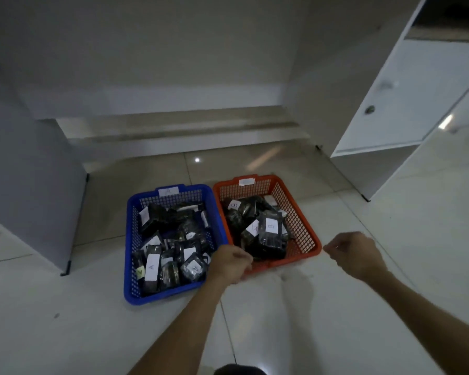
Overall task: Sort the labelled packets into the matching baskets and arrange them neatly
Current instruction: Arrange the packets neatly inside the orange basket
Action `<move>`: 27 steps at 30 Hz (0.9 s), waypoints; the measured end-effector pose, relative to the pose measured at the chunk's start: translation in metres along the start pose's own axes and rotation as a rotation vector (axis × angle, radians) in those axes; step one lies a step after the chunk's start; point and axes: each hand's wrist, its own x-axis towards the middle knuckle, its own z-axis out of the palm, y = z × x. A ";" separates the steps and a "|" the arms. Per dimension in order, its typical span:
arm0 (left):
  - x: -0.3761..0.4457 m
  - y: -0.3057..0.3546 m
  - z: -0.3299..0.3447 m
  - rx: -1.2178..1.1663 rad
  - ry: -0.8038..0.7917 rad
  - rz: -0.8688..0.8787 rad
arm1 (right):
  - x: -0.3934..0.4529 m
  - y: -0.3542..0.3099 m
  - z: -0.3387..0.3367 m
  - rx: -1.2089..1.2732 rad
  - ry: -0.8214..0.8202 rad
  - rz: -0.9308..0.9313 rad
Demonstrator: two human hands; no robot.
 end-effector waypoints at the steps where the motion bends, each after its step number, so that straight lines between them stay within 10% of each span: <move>1: -0.001 0.004 -0.010 -0.017 0.007 0.035 | -0.001 -0.005 -0.014 -0.055 -0.019 -0.040; 8: 0.026 0.022 -0.040 -0.054 0.073 0.103 | 0.025 -0.036 -0.067 -0.221 -0.082 -0.266; 27: 0.181 0.034 -0.051 0.348 0.134 0.223 | 0.210 -0.058 0.094 0.322 -0.232 -0.282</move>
